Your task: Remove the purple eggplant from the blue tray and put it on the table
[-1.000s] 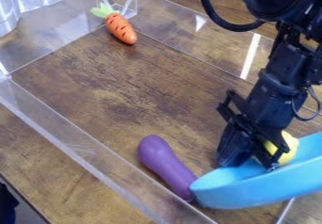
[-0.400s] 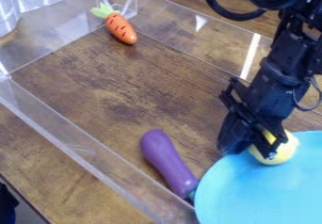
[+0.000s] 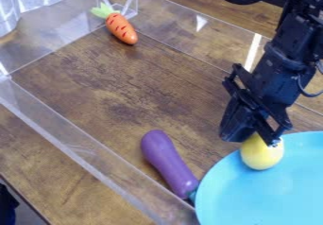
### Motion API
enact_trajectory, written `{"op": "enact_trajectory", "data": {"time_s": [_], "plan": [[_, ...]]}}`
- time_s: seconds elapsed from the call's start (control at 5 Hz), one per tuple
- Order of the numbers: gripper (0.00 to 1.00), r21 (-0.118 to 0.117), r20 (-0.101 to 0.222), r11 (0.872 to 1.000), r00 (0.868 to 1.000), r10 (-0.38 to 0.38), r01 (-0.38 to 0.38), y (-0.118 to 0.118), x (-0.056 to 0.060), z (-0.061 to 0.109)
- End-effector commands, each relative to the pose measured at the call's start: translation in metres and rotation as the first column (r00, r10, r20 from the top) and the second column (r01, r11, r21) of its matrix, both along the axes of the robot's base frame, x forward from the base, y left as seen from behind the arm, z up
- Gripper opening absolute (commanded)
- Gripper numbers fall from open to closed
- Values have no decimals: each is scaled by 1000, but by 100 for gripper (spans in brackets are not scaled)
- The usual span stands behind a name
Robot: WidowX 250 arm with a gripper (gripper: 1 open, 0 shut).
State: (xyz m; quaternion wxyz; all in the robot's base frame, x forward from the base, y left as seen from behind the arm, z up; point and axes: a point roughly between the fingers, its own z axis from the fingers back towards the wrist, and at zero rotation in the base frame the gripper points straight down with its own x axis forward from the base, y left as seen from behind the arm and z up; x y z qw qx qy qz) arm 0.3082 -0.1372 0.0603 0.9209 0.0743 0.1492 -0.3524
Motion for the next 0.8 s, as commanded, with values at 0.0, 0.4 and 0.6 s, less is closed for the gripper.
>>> {"op": "enact_trajectory", "data": {"time_s": [0.0, 0.4, 0.6], "plan": [[0, -48, 109, 999, 994, 16, -11, 4, 13, 38], [100, -46, 110, 999, 994, 21, -16, 8, 12, 38], [100, -45, 105, 999, 994, 22, -17, 10, 8, 36]]}}
